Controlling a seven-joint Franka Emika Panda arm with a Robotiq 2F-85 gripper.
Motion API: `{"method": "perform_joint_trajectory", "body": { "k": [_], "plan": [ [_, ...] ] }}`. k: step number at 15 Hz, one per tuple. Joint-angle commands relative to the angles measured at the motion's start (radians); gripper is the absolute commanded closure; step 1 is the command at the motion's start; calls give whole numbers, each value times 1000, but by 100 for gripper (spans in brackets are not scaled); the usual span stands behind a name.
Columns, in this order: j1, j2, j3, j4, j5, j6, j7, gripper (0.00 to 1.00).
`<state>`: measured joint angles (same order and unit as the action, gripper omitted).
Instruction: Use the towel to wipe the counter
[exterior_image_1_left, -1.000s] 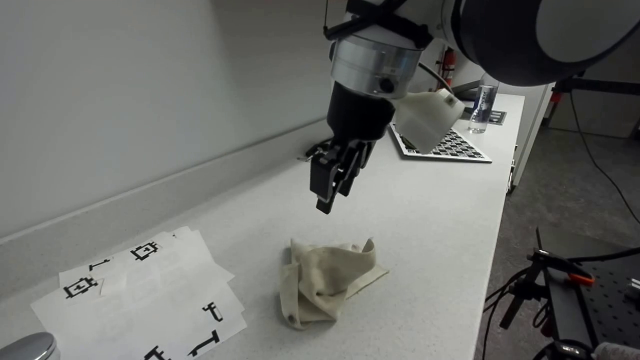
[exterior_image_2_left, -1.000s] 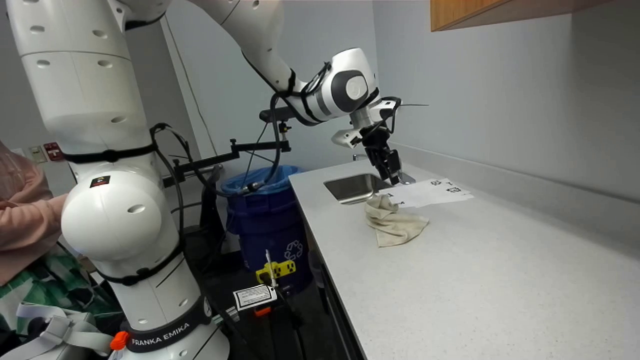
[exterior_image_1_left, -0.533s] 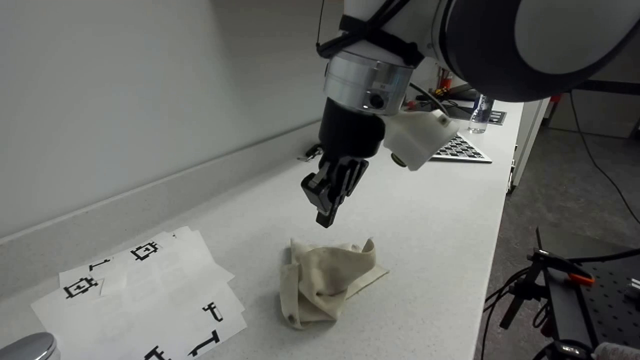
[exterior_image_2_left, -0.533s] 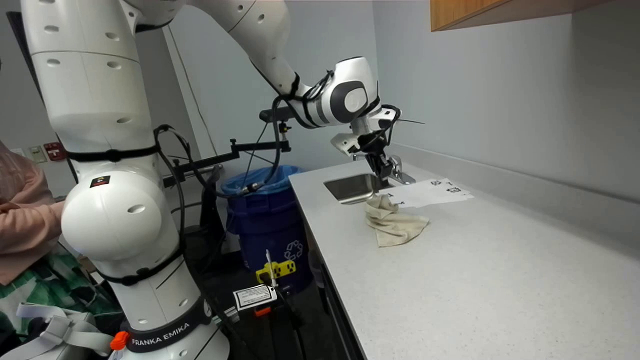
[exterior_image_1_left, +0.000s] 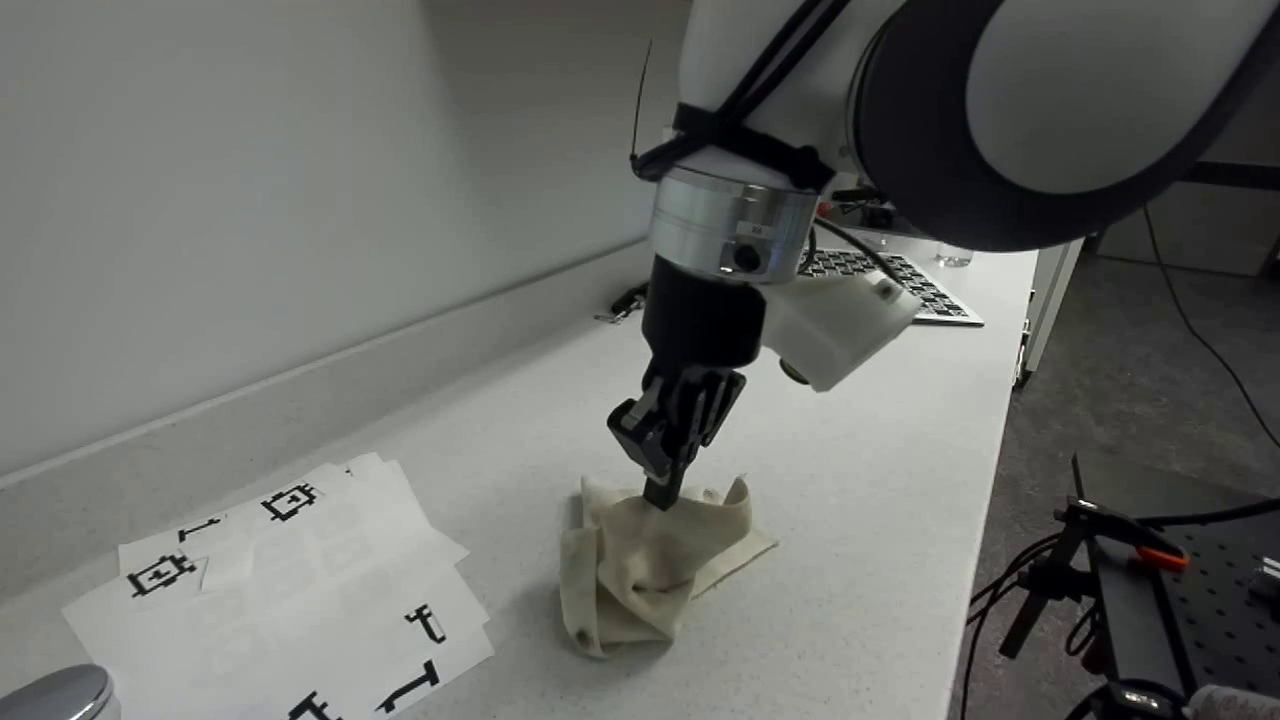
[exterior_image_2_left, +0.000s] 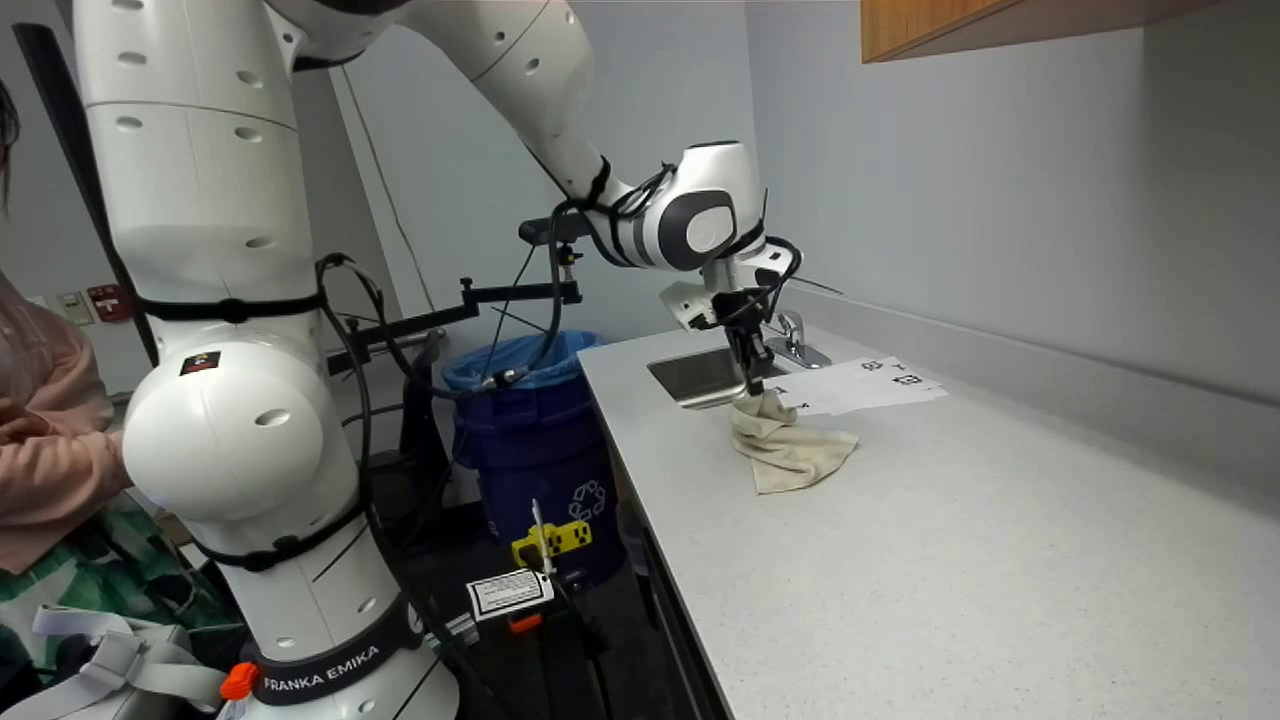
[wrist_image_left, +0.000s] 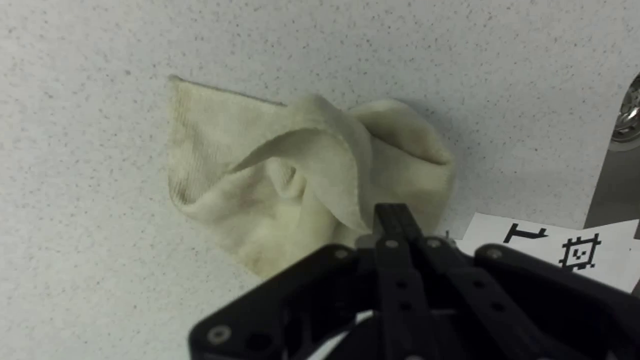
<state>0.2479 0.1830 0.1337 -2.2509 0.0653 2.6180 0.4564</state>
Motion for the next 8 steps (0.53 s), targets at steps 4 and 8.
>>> {"method": "perform_joint_trajectory", "body": {
  "k": [4, 8],
  "plan": [
    [-27, 80, 13, 10, 89, 15, -87, 100],
    [-41, 137, 3, 17, 91, 46, -107, 100]
  ]
}}
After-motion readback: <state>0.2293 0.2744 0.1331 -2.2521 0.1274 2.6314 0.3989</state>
